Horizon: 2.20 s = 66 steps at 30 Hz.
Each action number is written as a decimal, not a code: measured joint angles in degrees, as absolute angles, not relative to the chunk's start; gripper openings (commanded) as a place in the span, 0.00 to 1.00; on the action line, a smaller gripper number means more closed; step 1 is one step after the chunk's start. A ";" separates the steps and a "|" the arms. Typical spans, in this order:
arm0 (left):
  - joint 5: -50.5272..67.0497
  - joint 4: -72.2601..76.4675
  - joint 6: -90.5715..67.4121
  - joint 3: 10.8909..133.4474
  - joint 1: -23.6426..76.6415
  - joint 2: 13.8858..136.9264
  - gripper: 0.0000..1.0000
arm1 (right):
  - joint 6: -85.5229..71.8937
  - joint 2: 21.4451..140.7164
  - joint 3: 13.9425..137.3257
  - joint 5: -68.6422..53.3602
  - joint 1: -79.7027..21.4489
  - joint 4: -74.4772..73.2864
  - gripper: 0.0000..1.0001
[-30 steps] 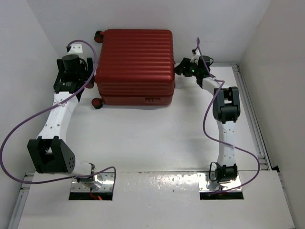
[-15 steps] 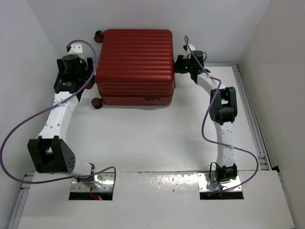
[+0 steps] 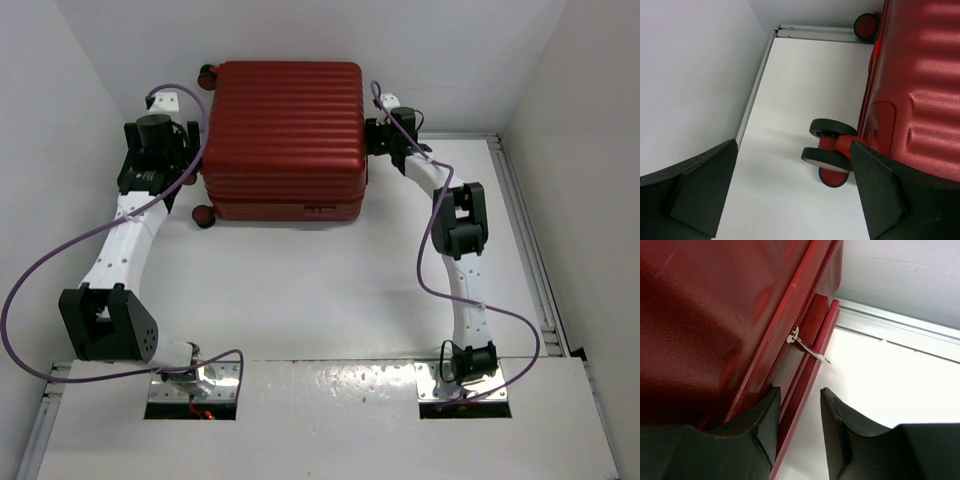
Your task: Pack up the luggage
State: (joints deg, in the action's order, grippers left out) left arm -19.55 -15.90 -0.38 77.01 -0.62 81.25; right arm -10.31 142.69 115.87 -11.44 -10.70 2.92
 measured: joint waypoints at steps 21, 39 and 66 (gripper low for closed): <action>-20.97 -16.14 2.17 76.53 1.72 80.75 1.00 | -17.21 140.94 111.15 -7.53 -10.94 6.28 0.00; 3.38 -17.30 5.93 66.35 -6.17 64.29 0.98 | -54.85 96.05 46.50 -15.22 -16.27 18.15 0.49; 12.05 -34.20 3.20 80.84 49.91 81.47 0.83 | -15.40 61.23 41.32 -15.64 -2.61 -13.96 0.79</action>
State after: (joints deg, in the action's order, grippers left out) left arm 12.05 -34.20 3.20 80.84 49.91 81.47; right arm -15.40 61.23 41.32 -15.64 -2.61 -13.96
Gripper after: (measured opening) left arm 0.924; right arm 0.833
